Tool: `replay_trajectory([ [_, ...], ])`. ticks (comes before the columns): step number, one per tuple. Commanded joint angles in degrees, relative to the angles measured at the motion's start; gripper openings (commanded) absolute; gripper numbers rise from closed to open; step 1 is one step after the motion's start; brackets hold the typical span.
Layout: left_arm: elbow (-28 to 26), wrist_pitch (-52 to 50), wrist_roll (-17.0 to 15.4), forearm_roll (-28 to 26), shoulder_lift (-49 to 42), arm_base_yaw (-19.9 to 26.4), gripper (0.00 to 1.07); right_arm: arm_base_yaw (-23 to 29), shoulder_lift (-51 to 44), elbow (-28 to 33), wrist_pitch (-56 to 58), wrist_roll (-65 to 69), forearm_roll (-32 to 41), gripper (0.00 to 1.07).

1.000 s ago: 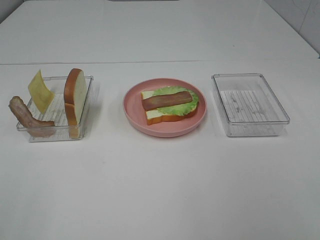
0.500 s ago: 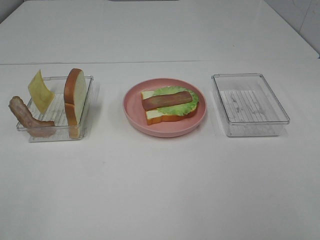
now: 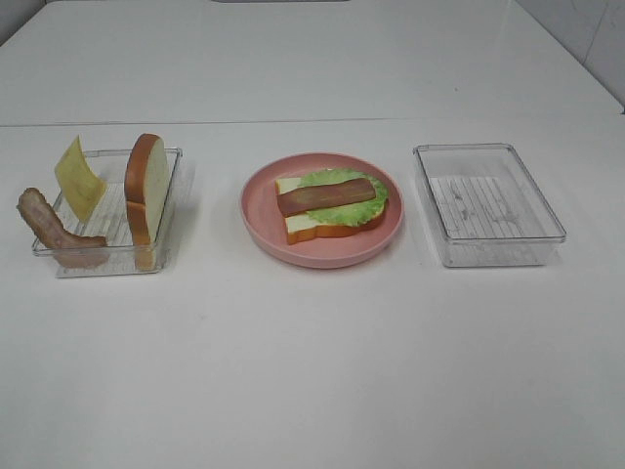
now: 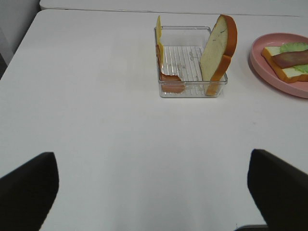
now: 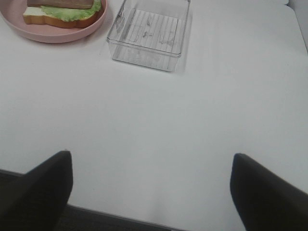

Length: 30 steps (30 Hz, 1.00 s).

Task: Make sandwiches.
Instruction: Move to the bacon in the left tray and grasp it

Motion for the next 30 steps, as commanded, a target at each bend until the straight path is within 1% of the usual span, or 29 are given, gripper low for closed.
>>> replay_trajectory([
  [1,0.1,-0.5,-0.1,-0.3,-0.5,0.1,1.0,-0.3,-2.0,-0.1,0.0,-0.6,0.3,0.87],
  [23,0.1,-0.5,-0.3,-0.1,-0.5,0.0,1.0,-0.3,-2.0,-0.1,0.0,-0.6,0.3,0.87],
  [30,0.1,-0.6,-0.3,-2.6,-0.1,-0.2,1.0,-0.3,-1.9,-0.1,0.0,-0.6,0.3,0.87],
])
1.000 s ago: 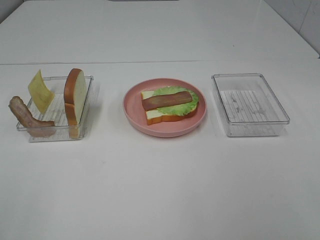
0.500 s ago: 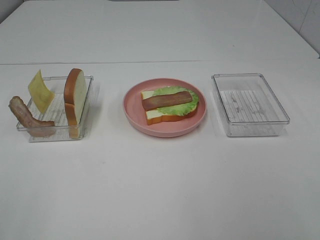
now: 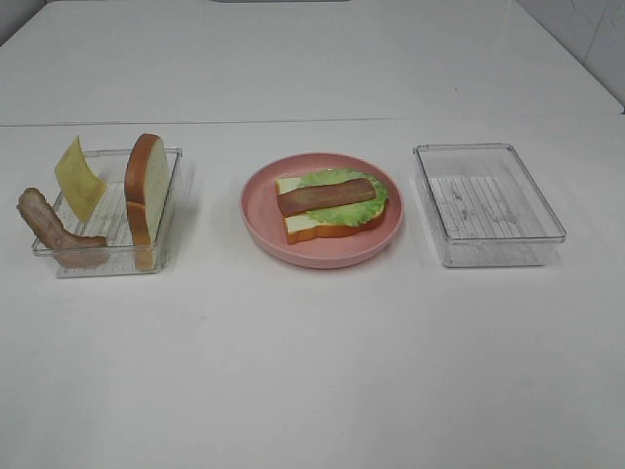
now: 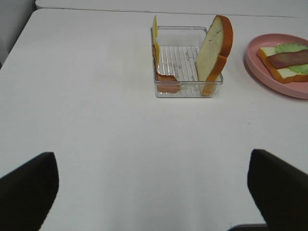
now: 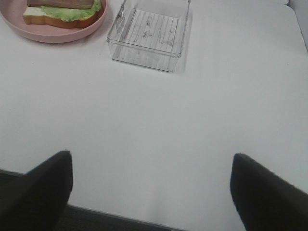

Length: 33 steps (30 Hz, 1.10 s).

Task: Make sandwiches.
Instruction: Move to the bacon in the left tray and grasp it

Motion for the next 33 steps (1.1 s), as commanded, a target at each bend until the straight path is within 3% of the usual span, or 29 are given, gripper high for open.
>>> replay_trajectory([
  [1,0.1,-0.6,-0.3,-1.4,-0.1,-0.2,1.0,-0.3,-1.9,-0.1,0.0,-0.6,0.3,0.87],
  [18,-1.4,-4.2,0.1,-1.7,8.7,-0.2,1.0,-0.3,-1.9,-0.1,0.0,-0.6,0.5,0.87],
  [23,-1.5,-16.0,0.1,-0.2,18.0,-0.2,1.0,-0.3,-1.9,-0.1,0.0,-0.6,0.5,0.87],
  [29,-1.5,-19.5,0.1,2.2,28.2,-0.2,1.0,-0.3,-1.9,-0.1,0.0,-0.6,0.5,0.87],
  [33,-2.5,-23.9,0.1,3.5,40.4,-0.2,1.0,-0.3,-1.9,-0.1,0.0,-0.6,0.5,0.87],
])
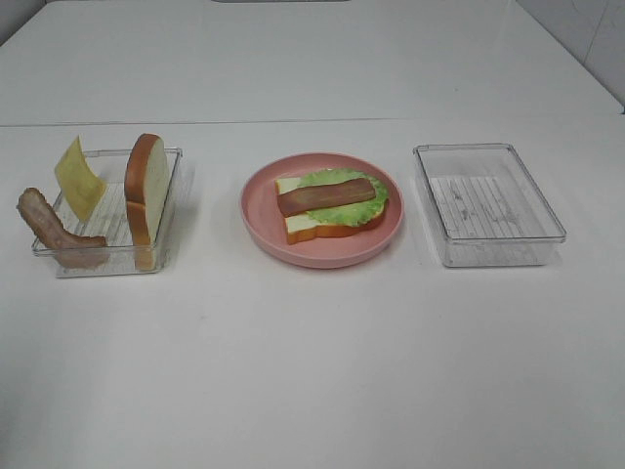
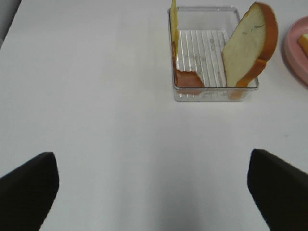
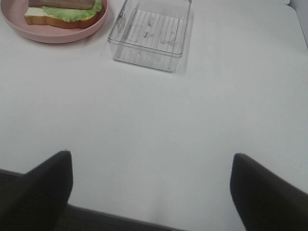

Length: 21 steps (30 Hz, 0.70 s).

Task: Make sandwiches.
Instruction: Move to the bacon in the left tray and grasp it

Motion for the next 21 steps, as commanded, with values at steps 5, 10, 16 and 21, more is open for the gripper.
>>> replay_trajectory([
  [5,-4.4,-4.2,-0.2,0.1,15.1,-0.2,1.0,-0.3,-1.9,-0.1,0.0,-0.6,0.2,0.87],
  [10,-10.3,-3.7,-0.2,-0.6,25.2,-0.2,1.0,-0.3,-1.9,-0.1,0.0,-0.6,0.2,0.87],
  [16,-16.2,-3.5,-0.1,-1.5,32.4,-0.2,1.0,-0.3,-1.9,-0.1,0.0,-0.6,0.2,0.87],
  [21,-16.8,-5.7,-0.7,-1.4,34.8,-0.2,1.0,-0.3,-1.9,-0.1,0.0,-0.6,0.2,0.87],
])
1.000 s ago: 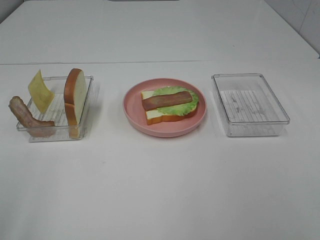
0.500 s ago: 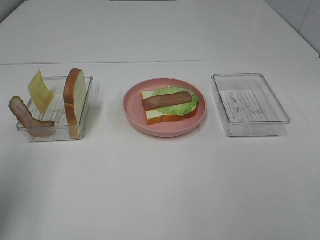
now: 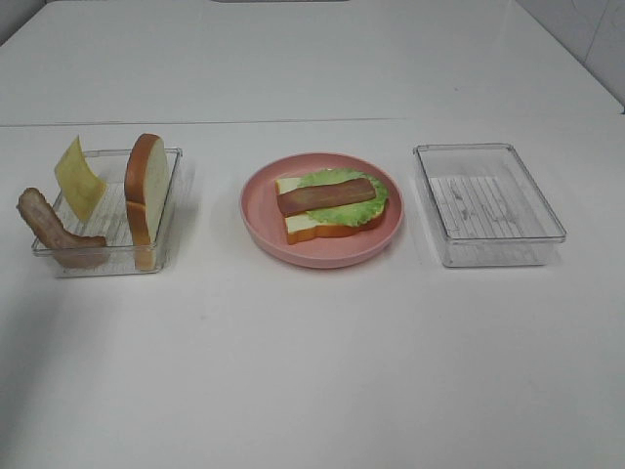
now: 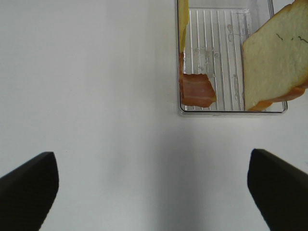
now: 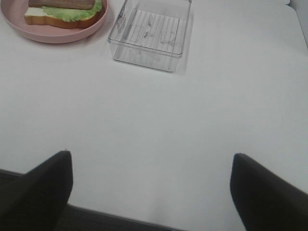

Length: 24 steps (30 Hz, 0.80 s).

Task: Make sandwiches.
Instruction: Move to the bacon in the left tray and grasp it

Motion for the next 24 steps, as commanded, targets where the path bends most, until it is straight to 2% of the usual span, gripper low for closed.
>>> replay_trajectory([
  [1,-0.6,-1.3,-0.7,-0.6,1.0,-0.2,1.0,-0.3,-1.9,-0.1,0.0,-0.6,0.2,0.87],
  [13,-9.3,6.9,-0.7,-3.0,13.1,-0.2,1.0,-0.3,-1.9,-0.1,0.0,-0.6,0.2,0.87],
  [20,-12.5,7.0,-0.7,-3.3,18.7,-0.2,1.0,-0.3,-1.9,-0.1,0.0,-0.6,0.2,0.87],
  [24,-15.6,7.3,-0.4,-5.4,23.6,-0.2,1.0,-0.3,-1.9,-0.1,0.0,-0.6,0.2,0.87],
])
